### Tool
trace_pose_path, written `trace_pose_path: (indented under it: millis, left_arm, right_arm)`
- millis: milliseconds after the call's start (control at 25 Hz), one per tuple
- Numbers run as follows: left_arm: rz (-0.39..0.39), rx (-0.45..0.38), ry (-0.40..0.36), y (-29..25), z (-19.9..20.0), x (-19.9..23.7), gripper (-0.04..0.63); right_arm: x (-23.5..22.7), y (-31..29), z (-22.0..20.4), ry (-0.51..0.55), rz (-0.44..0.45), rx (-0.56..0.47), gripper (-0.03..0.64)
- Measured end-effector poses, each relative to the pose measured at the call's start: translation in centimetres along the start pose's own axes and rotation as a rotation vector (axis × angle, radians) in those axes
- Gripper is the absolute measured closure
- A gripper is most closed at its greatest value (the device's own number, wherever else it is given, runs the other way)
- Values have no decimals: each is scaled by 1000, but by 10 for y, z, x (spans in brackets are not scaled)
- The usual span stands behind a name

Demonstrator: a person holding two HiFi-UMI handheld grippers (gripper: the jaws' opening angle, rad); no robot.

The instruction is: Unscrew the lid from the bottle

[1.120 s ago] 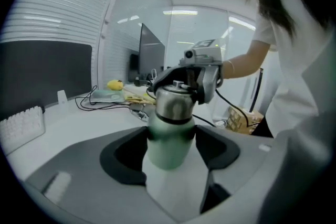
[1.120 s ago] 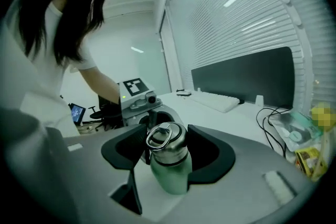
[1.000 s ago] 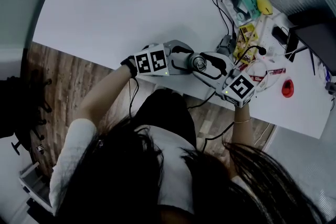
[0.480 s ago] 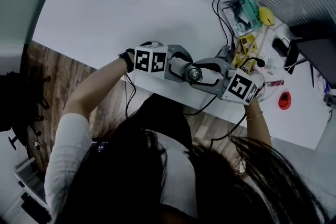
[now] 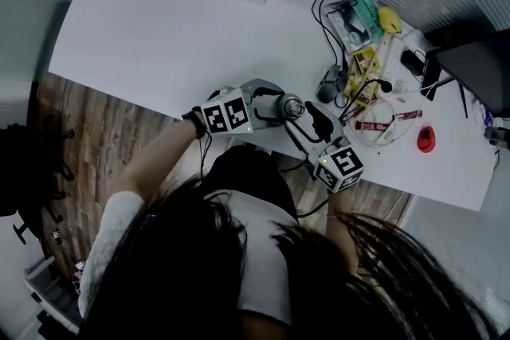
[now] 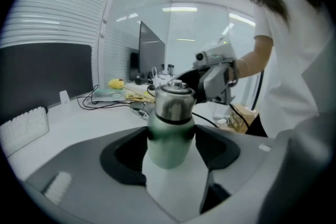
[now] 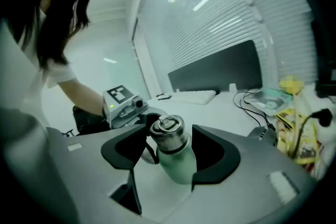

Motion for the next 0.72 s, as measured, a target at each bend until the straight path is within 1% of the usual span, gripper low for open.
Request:
trace_pose_path:
  millis: [80, 160, 280, 360, 560, 640, 720]
  left_arm:
    - [72, -34, 41, 1, -4, -6, 256]
    - [136, -61, 80, 0, -6, -12, 255]
    - [212, -89, 123, -2, -8, -17, 256]
    - [246, -100, 144, -3, -9, -20, 256]
    - [280, -114, 171, -3, -9, -24, 256]
    - [276, -113, 174, -3, -9, -24, 256]
    - [259, -101, 168, -3, -9, -23, 256]
  right_arm:
    - [7, 4, -3, -64, -116, -43, 373]
    - [14, 4, -2, -93, -190, -74, 374]
    - [23, -3, 0, -72, -251, -72, 374]
    - [26, -8, -1, -42, -285, -59, 374]
    - [25, -15, -1, -32, -361, -30, 374]
    - [24, -15, -2, -35, -352, -25, 374]
    - [22, -14, -2, -31, -311, -25, 374]
Point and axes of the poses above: the fingertips, and each gripper's own axes: y backward along the fingers, x to its left, z out of its top, the point moved 7 cm from there along y, backward along the fingers, and after that the axes turned 9 degrees about y, right-handed, at the moved point
